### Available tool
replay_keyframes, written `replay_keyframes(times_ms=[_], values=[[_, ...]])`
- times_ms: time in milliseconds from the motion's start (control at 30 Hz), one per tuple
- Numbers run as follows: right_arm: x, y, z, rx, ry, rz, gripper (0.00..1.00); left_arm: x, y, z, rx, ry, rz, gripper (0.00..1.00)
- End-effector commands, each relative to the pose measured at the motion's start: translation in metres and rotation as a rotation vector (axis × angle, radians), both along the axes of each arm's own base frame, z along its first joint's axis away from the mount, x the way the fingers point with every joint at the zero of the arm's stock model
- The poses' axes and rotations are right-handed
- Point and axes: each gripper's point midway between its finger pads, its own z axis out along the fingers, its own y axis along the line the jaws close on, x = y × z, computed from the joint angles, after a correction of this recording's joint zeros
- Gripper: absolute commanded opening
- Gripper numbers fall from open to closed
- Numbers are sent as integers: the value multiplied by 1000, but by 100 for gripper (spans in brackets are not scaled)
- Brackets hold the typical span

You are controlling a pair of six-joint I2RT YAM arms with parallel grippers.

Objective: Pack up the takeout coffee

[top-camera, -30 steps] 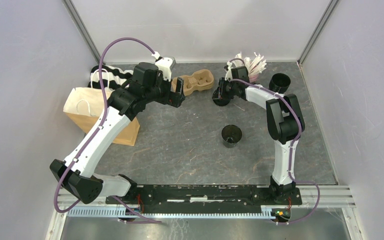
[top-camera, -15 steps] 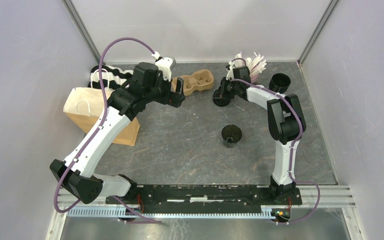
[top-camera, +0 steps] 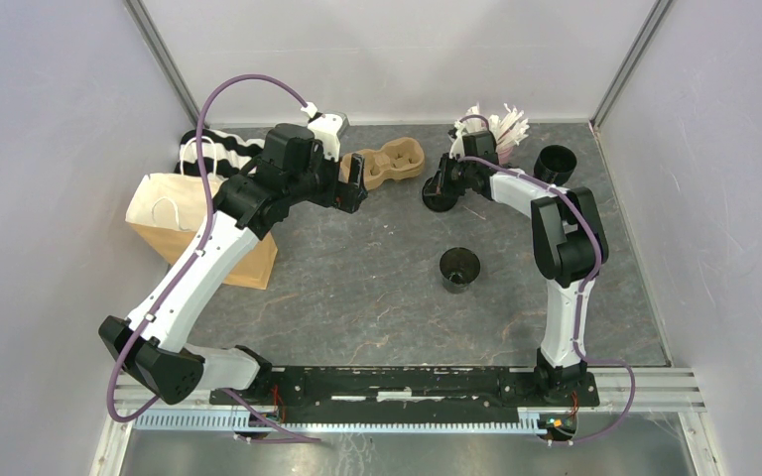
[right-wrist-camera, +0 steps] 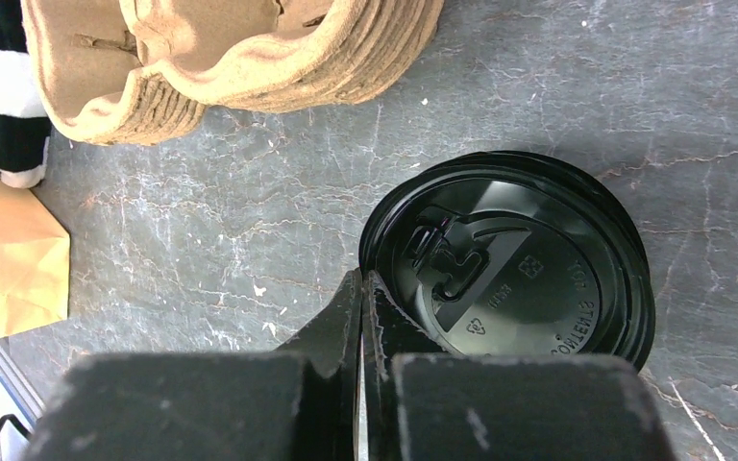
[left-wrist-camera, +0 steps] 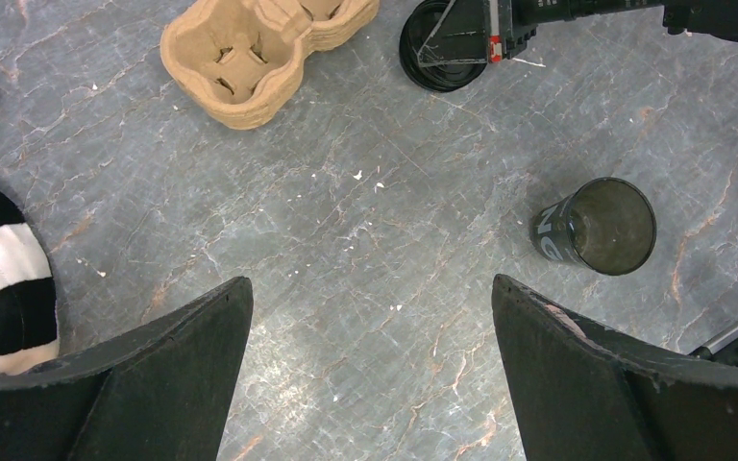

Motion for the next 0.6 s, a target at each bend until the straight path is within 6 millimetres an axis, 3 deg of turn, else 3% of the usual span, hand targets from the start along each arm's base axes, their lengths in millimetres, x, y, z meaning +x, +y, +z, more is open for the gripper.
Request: replay_keyframes(times_ms=[0,567], values=[[4,-2,32,14,-77,4,0,3,-2,20,5,-67,-32,100],[3,-13,44,-61,-111,-8,0,2,-3,18,2,-63,-38,100]])
